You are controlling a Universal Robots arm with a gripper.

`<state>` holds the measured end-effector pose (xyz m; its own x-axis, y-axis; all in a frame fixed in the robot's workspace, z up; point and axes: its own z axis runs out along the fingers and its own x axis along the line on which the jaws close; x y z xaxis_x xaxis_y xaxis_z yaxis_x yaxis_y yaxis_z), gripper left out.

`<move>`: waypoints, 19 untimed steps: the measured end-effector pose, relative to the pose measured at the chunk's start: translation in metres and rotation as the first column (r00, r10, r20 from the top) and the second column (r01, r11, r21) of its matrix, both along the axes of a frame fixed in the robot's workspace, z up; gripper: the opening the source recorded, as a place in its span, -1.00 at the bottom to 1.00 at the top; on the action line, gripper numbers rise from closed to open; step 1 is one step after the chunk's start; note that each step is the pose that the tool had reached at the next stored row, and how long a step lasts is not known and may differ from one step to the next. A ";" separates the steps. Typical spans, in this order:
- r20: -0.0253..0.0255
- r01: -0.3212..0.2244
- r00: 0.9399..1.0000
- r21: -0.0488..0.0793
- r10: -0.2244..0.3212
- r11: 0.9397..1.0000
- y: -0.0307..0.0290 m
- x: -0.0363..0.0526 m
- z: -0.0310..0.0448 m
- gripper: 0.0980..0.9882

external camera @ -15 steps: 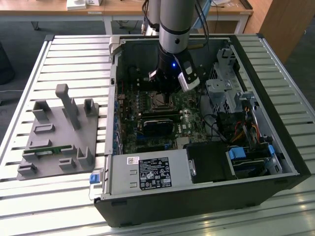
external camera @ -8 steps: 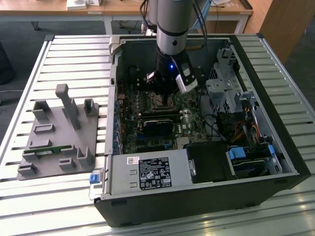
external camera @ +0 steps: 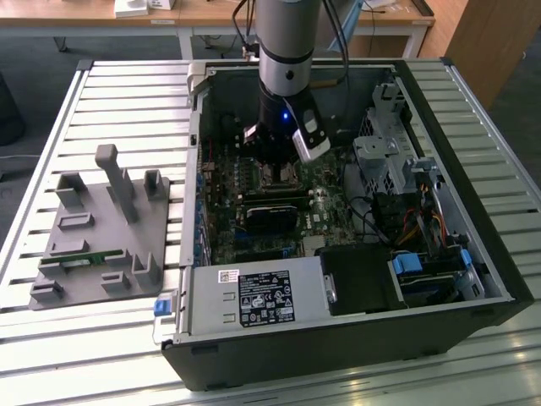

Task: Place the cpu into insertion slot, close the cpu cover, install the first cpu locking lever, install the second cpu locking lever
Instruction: 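Install the second cpu locking lever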

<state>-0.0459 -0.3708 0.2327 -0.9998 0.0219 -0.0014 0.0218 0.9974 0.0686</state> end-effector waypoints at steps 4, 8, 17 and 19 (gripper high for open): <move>-0.002 0.000 1.000 0.000 0.000 1.000 -0.0001 -0.0003 -0.0066 -0.98; -0.003 0.002 1.000 0.004 -0.002 1.000 -0.0017 -0.0003 -0.0097 -0.98; -0.004 0.009 1.000 0.035 -0.009 0.999 -0.0089 -0.0047 -0.0098 -0.98; -0.004 0.009 1.000 0.036 -0.009 0.999 -0.0106 -0.0068 -0.0098 -0.98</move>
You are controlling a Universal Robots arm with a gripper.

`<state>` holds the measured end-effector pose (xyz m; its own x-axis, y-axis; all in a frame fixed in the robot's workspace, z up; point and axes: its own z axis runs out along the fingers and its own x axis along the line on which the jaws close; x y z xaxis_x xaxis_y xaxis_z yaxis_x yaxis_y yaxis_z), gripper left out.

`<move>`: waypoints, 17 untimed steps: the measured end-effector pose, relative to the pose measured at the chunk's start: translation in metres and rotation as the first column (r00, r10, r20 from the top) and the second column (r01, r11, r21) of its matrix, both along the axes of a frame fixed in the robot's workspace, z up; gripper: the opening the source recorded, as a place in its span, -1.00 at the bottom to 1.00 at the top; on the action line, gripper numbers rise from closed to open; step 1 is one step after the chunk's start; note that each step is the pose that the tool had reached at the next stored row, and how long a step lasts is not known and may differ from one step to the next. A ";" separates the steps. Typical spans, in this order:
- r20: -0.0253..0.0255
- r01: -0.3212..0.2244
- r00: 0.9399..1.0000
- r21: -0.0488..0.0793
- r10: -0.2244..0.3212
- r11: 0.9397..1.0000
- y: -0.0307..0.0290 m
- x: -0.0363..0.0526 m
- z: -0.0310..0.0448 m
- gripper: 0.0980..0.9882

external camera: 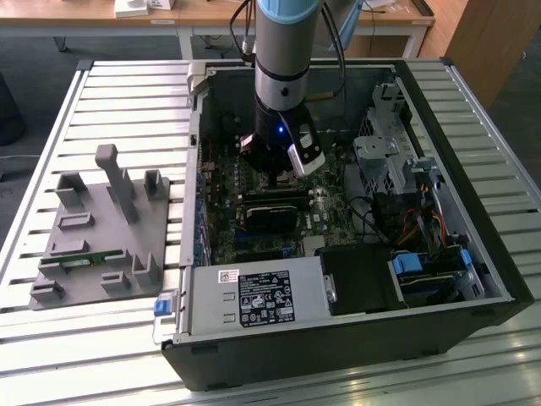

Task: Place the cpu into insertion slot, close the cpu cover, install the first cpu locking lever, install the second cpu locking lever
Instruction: 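Install the second cpu locking lever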

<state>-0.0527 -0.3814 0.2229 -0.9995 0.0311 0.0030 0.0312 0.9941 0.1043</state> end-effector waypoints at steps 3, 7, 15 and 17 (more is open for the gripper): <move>0.000 0.000 1.000 0.002 0.000 1.000 -0.0017 -0.0044 -0.0001 -0.98; 0.000 0.000 1.000 0.004 0.000 1.000 -0.0020 -0.0090 -0.0012 -0.98; 0.001 0.000 1.000 0.014 0.000 1.000 -0.0028 -0.0108 -0.0114 -0.98; 0.001 0.000 1.000 0.017 0.000 1.000 -0.0029 -0.0116 -0.0120 -0.98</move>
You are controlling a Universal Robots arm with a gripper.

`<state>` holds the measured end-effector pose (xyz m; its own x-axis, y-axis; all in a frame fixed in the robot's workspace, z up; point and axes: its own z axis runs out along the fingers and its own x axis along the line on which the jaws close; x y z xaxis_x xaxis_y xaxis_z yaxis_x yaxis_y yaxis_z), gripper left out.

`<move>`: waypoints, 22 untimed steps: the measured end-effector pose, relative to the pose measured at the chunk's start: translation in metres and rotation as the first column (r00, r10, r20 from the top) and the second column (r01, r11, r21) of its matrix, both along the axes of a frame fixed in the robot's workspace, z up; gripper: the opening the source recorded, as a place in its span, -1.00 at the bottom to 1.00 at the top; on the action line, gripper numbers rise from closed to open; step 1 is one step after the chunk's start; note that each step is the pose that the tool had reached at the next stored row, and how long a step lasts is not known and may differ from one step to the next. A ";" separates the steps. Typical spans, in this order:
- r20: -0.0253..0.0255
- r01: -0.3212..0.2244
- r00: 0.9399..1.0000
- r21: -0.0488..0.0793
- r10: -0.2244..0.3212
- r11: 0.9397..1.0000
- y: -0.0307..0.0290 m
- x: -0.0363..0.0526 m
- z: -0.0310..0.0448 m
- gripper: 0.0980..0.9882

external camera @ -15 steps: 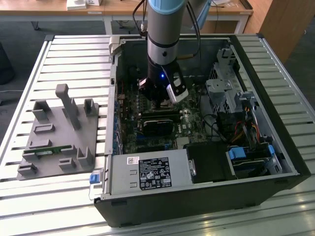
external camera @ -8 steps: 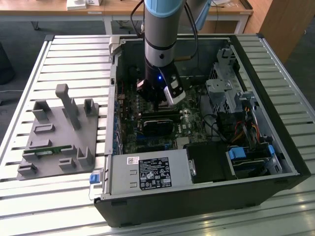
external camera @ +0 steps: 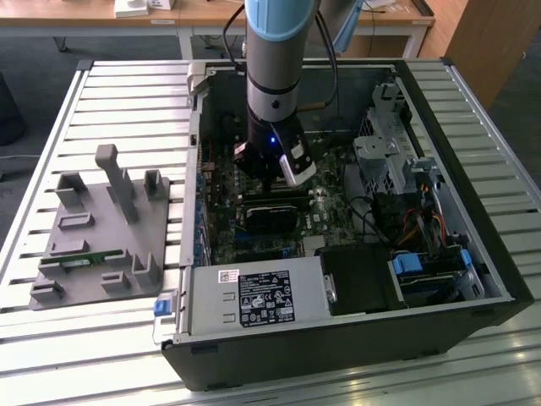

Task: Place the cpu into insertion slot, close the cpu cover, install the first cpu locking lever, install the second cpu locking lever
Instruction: 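Install the second cpu locking lever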

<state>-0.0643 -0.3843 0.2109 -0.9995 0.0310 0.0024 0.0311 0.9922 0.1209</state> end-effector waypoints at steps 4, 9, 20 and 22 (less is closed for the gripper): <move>0.001 0.000 1.000 0.011 0.000 1.000 -0.0008 -0.0024 -0.0003 -0.98; 0.004 0.000 1.000 0.031 0.000 1.000 -0.0023 -0.0060 -0.0022 -0.98; 0.009 0.000 1.000 0.069 0.000 0.998 -0.0059 -0.0089 -0.0079 -0.98; 0.009 0.000 1.000 0.077 0.000 0.997 -0.0076 -0.0089 -0.0079 -0.98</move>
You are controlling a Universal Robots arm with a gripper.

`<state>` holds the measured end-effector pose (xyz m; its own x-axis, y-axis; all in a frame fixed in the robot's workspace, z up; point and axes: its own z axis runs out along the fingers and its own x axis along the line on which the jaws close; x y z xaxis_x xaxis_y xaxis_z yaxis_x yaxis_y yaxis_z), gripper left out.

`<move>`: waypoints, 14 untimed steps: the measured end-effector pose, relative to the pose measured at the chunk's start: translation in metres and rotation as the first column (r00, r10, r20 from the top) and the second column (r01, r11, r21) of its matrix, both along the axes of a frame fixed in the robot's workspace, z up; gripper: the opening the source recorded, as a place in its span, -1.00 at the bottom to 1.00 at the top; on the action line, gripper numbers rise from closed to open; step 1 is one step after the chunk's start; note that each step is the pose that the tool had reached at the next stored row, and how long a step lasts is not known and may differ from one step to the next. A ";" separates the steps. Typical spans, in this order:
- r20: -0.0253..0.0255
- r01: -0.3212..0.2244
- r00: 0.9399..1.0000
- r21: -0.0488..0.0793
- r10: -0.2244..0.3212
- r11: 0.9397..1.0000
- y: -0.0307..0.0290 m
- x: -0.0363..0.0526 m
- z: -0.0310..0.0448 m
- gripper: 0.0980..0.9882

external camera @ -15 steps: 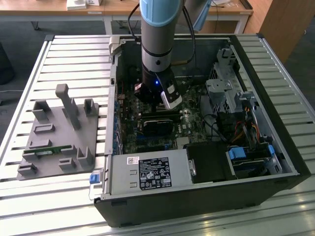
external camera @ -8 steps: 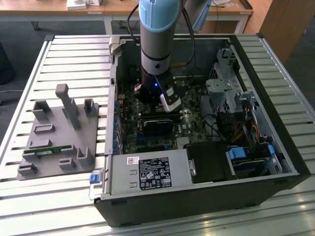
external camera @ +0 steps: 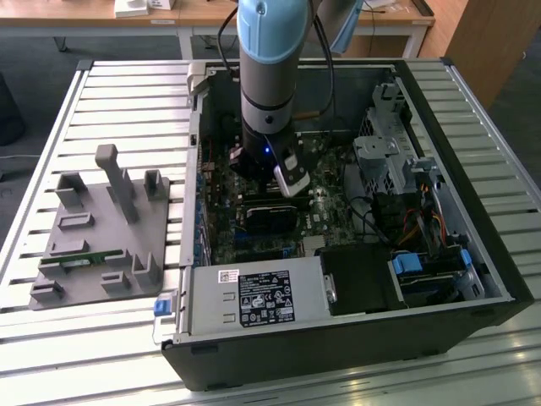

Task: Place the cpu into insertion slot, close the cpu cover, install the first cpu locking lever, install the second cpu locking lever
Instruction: 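Install the second cpu locking lever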

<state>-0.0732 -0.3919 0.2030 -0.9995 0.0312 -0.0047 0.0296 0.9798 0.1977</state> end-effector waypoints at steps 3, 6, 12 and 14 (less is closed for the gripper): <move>0.000 0.000 1.000 0.012 0.000 1.000 -0.0027 -0.0004 0.0000 -0.98; 0.000 0.000 1.000 0.028 0.000 1.000 -0.0049 -0.0006 0.0000 -0.98; 0.004 0.000 1.000 0.055 0.000 0.999 -0.0071 -0.0018 -0.0027 -0.98; 0.005 0.000 1.000 0.060 0.000 0.998 -0.0072 -0.0021 -0.0043 -0.98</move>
